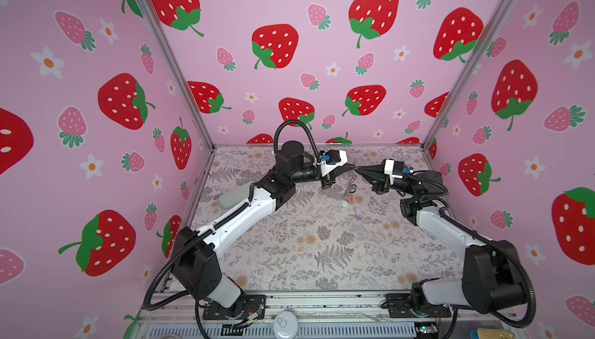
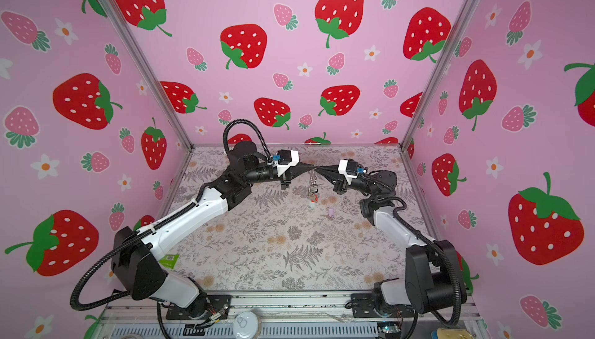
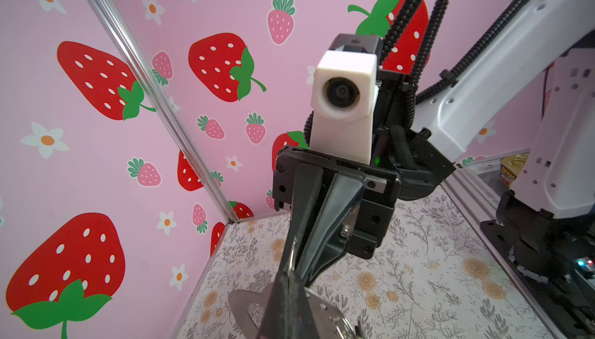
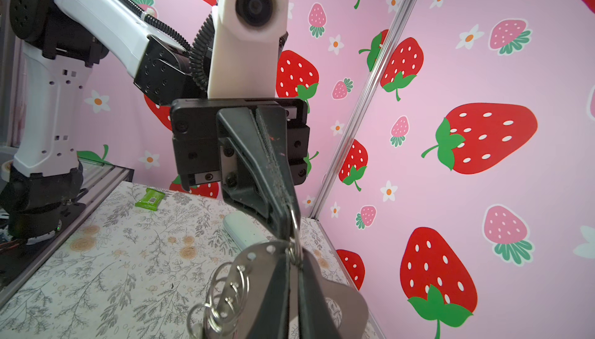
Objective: Put the keys on the keyring
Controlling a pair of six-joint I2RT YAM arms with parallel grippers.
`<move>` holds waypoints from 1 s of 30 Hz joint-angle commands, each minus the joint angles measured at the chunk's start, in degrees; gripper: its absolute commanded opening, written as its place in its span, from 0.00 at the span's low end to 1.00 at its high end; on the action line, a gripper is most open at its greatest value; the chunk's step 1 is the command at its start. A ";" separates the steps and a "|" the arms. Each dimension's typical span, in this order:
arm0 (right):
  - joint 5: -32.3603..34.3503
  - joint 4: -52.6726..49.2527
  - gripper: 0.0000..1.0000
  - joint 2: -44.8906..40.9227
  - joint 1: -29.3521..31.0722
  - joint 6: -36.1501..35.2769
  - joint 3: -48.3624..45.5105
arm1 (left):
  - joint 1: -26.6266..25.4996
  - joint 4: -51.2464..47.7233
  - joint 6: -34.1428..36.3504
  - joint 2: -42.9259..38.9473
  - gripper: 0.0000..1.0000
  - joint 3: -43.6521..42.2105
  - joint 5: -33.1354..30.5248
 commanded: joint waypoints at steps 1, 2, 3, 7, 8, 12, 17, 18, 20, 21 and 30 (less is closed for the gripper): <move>-0.80 1.39 0.08 0.16 -0.14 -0.21 1.95 | -0.56 1.38 1.20 0.80 0.00 2.56 1.64; -0.70 1.47 0.07 -0.01 -0.11 -0.28 1.94 | -0.54 0.96 1.46 0.84 0.00 2.70 1.63; -0.68 1.77 0.07 -0.11 -0.14 -0.15 1.94 | -0.59 0.52 1.77 0.95 0.00 2.80 1.71; -0.48 2.84 0.12 -0.19 -0.14 0.64 1.84 | -0.58 -0.12 2.51 1.07 0.00 2.73 1.63; -0.46 2.84 0.12 -0.20 -0.14 0.68 1.79 | -0.63 -0.25 2.57 1.08 0.00 2.77 1.63; -0.50 3.00 0.14 -0.23 -0.13 0.83 1.78 | -0.76 -0.70 3.24 0.89 0.00 2.61 1.38; -0.78 2.56 0.11 -0.16 -0.14 0.70 1.86 | -0.72 -0.35 3.28 0.39 0.00 2.21 1.01; -0.83 2.35 0.10 -0.10 -0.14 0.60 1.86 | -0.67 -0.18 3.19 0.17 0.00 2.07 1.01; -1.02 2.06 0.08 0.07 -0.14 0.46 1.86 | -0.74 0.48 2.88 -0.04 0.00 1.79 0.95; -1.10 1.96 0.08 0.03 -0.14 0.42 1.94 | -0.78 0.81 2.72 -0.15 0.00 1.62 0.94; -0.87 -2.42 0.04 -0.87 -0.14 -3.80 1.95 | -0.82 -2.07 5.18 -0.93 0.05 1.51 -1.26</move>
